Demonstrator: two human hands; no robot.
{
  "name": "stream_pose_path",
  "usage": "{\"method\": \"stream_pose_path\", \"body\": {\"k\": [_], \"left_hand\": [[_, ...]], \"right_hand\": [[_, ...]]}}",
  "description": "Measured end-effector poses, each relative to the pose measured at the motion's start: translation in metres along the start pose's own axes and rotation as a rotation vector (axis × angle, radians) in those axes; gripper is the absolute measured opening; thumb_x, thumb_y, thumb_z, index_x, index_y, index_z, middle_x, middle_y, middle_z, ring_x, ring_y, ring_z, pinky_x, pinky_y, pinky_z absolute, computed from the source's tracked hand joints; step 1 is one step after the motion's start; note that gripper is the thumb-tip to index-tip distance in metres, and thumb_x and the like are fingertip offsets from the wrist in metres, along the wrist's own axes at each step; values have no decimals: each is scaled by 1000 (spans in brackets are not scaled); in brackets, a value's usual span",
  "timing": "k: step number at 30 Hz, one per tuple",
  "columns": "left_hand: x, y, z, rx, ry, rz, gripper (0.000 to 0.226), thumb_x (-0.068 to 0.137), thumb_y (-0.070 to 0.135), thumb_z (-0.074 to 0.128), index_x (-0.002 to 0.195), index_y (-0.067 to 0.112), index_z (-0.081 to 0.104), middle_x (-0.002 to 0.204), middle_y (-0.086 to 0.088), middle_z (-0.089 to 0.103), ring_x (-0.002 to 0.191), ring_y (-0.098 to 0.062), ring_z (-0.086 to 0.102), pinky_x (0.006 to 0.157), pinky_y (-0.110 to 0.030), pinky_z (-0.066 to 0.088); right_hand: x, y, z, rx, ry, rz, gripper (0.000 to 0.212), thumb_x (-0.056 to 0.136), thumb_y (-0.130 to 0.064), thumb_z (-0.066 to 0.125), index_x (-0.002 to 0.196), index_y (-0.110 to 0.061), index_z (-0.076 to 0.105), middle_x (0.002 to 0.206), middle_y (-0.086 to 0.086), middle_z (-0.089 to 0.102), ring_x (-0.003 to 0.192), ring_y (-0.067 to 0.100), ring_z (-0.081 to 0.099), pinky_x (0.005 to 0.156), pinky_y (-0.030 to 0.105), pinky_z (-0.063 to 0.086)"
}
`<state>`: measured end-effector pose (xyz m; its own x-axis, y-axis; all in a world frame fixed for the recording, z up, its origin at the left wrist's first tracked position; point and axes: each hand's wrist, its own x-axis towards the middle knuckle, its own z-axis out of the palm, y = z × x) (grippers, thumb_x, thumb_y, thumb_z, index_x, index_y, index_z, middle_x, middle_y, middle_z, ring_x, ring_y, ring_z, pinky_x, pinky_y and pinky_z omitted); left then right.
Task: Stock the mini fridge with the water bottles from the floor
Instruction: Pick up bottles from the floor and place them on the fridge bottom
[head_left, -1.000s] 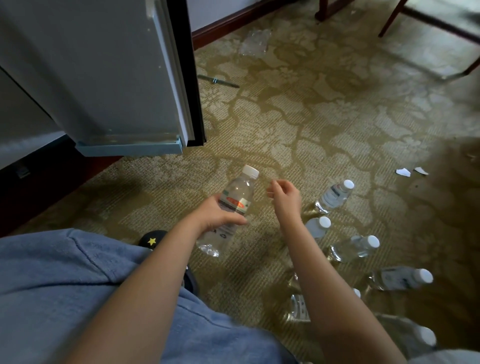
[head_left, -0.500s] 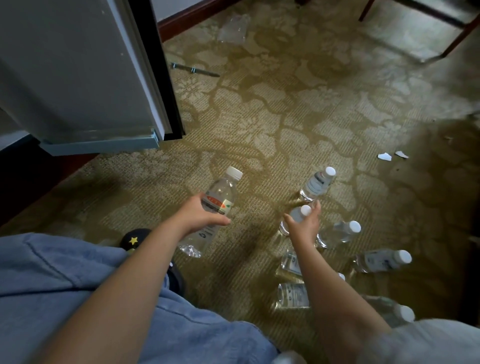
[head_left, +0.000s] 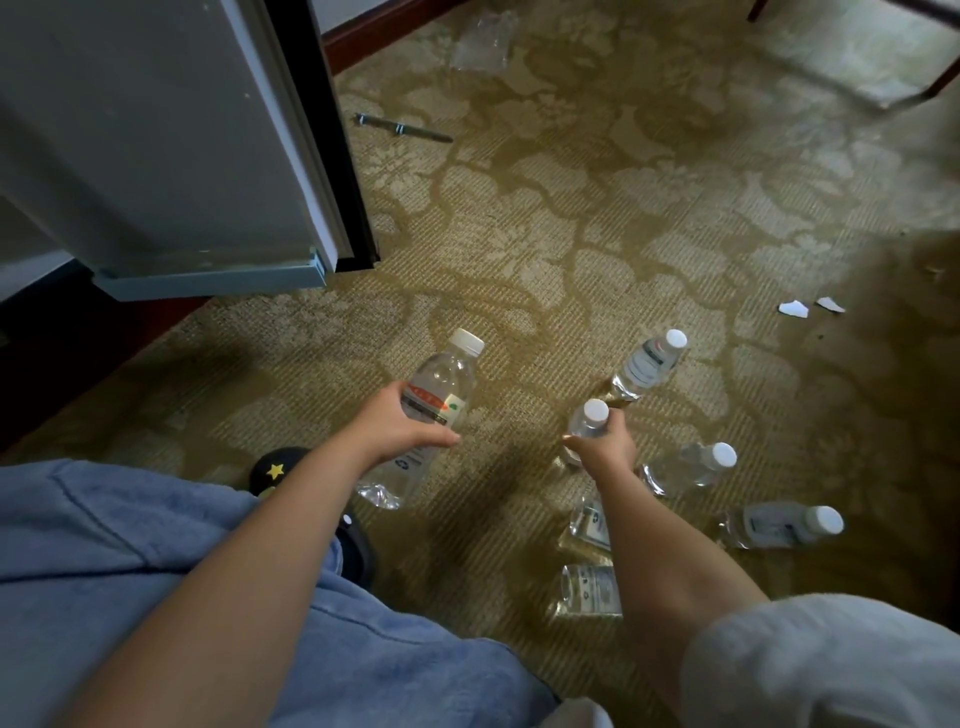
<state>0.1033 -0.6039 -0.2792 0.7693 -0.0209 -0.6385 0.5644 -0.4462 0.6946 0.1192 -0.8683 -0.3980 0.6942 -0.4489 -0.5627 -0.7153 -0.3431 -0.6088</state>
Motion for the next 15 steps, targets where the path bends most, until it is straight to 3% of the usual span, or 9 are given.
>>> {"method": "stream_pose_path", "body": {"k": [5,8,11,15], "left_hand": [[-2,3,2,-5,55,24,66,62,30,86,117,15,53,108,-3,62,102,-23,59,89,-39,49],[-9,5,0,-55,103,69,64,65,35,83,119,17,52,106,0,60,98,-18,58,77,-28,48],[-18,14,-13,-111,207,125,58,67,34,82,115,16,55,104,1,61,94,-15,58,64,-20,42],[-31,40,-52,-199,396,198,53,67,36,82,108,18,54,97,4,60,92,-17,59,71,-25,44]], "right_hand": [[-17,-13,16,223,-85,-9,69,71,-28,82,129,-20,47,124,2,58,115,25,54,92,39,42],[-34,-37,27,206,-130,-94,77,74,-36,79,138,-17,40,130,4,54,117,26,54,90,36,44],[-54,-74,38,244,-158,-246,77,76,-39,75,138,-18,36,137,4,51,122,25,51,98,40,41],[-87,-139,50,345,-237,-426,66,75,-38,75,130,-19,44,131,-1,53,113,16,51,91,32,42]]}}
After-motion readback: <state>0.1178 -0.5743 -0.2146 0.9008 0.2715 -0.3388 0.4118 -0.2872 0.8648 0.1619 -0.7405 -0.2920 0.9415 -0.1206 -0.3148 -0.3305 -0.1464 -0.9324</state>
